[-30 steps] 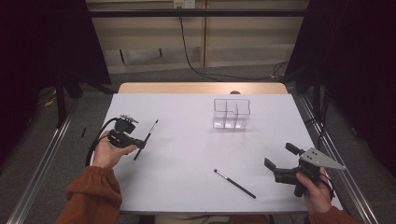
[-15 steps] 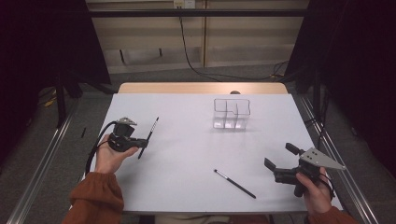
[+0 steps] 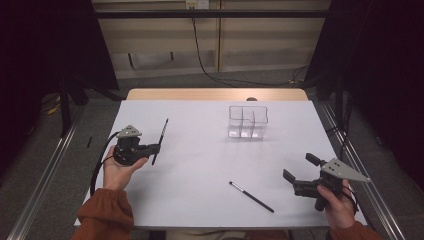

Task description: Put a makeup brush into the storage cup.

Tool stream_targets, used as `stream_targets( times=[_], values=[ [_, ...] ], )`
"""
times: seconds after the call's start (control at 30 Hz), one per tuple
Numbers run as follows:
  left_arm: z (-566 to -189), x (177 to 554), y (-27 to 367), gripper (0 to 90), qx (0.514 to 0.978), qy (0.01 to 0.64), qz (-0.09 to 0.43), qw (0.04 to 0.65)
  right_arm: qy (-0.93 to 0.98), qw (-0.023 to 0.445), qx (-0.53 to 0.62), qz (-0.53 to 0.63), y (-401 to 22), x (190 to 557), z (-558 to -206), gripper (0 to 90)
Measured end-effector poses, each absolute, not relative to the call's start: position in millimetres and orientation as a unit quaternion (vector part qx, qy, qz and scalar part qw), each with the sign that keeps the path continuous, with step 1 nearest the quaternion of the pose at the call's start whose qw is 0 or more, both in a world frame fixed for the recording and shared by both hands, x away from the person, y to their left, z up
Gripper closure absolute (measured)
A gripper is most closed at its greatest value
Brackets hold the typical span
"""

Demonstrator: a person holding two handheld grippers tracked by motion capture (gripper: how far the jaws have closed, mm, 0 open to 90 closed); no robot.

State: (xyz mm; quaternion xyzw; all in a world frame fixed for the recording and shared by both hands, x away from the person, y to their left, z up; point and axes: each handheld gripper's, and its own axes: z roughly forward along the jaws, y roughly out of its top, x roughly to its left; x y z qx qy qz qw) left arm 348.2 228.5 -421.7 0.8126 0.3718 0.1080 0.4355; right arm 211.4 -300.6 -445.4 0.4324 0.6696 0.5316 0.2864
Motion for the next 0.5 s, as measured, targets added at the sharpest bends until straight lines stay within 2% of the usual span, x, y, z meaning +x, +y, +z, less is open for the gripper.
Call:
stream_targets(
  times=[0.5],
  values=[
    [-417.0,338.0,232.6,84.6,0.772,0.355,0.144,0.508,0.670,0.286,0.432,0.532,-300.7,211.3,-445.2,0.0]
  ],
)
